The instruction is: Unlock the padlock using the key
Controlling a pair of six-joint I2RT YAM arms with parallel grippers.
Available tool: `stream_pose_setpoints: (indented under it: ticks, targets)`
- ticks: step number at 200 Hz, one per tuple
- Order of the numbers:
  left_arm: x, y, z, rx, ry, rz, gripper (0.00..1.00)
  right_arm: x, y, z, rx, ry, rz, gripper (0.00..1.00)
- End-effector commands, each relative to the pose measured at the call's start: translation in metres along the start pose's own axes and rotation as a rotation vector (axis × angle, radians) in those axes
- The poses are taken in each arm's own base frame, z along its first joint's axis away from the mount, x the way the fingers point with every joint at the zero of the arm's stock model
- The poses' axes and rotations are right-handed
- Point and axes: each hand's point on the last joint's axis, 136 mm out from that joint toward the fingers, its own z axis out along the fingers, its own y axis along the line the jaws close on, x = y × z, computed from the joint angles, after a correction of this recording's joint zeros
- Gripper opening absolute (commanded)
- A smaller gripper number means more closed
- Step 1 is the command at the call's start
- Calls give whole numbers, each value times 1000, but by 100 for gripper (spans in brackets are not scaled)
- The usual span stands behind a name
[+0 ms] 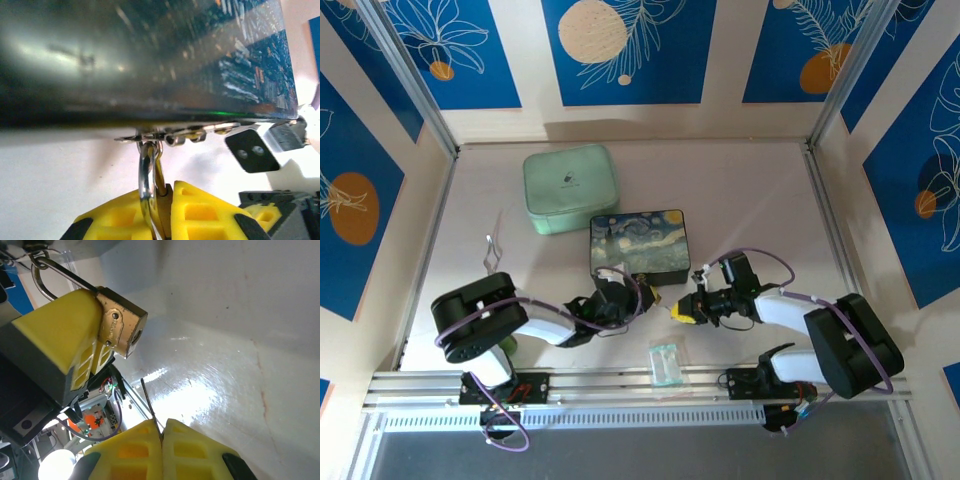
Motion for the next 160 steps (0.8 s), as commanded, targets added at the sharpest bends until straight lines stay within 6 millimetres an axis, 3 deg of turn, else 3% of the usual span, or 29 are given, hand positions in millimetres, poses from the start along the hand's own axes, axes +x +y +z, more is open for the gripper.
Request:
stream_pose_setpoints:
  ticks: [1, 70, 127, 160]
  targets:
    - [10, -27, -1, 156, 71, -137, 0, 0, 10, 0, -39, 10, -3, 0]
    - [16, -27, 7, 209, 85, -185, 0, -12, 15, -1, -75, -24, -4, 0]
    - [4, -16, -4, -25, 71, -34, 0, -13, 0, -5, -14, -70, 18, 0]
    - [-4, -22, -9, -31, 51, -3, 0, -15, -4, -5, 6, -89, 23, 0]
